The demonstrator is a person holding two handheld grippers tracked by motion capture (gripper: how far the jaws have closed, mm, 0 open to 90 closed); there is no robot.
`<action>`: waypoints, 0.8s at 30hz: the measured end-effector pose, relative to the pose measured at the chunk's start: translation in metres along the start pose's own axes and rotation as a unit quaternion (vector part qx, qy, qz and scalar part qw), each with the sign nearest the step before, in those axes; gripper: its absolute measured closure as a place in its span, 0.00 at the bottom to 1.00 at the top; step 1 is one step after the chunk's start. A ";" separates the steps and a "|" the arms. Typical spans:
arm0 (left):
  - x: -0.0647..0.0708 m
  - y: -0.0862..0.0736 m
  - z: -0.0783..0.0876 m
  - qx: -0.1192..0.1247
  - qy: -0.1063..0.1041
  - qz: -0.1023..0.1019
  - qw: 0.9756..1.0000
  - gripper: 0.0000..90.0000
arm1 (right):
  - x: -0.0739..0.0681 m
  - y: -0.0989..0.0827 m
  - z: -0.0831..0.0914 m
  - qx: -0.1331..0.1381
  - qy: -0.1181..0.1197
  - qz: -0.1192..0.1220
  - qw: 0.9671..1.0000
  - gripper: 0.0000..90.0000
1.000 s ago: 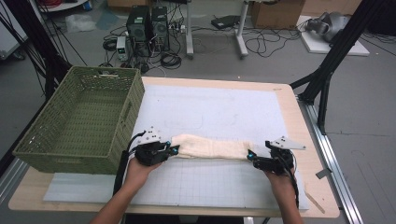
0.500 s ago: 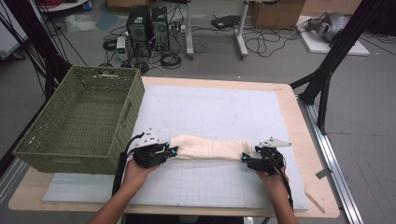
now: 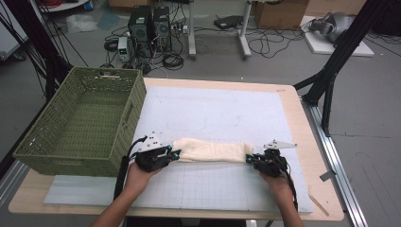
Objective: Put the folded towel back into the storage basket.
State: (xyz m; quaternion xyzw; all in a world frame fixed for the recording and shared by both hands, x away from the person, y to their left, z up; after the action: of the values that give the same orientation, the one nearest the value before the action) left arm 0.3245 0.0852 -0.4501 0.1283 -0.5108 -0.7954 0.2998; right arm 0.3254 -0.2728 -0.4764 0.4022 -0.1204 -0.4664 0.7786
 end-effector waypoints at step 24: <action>0.001 0.017 0.035 0.053 0.009 -0.003 0.999 0.89 | -0.009 0.030 0.021 0.113 0.009 0.092 0.989 0.90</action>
State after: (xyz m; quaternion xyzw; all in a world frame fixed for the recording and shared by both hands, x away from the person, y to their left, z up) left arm 0.3122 0.1052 -0.4193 0.1525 -0.5490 -0.7673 0.2943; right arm 0.3277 -0.2687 -0.4394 0.4789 -0.2012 -0.3724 0.7691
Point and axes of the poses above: each handheld gripper's, and its own axes: z roughly backward along the jaws, y roughly out of its top, x roughly to its right, the point moved 4 cm from there along -z, roughly forward along the jaws, and after that the axes turned 1 degree about -x, right-handed, at the moved point
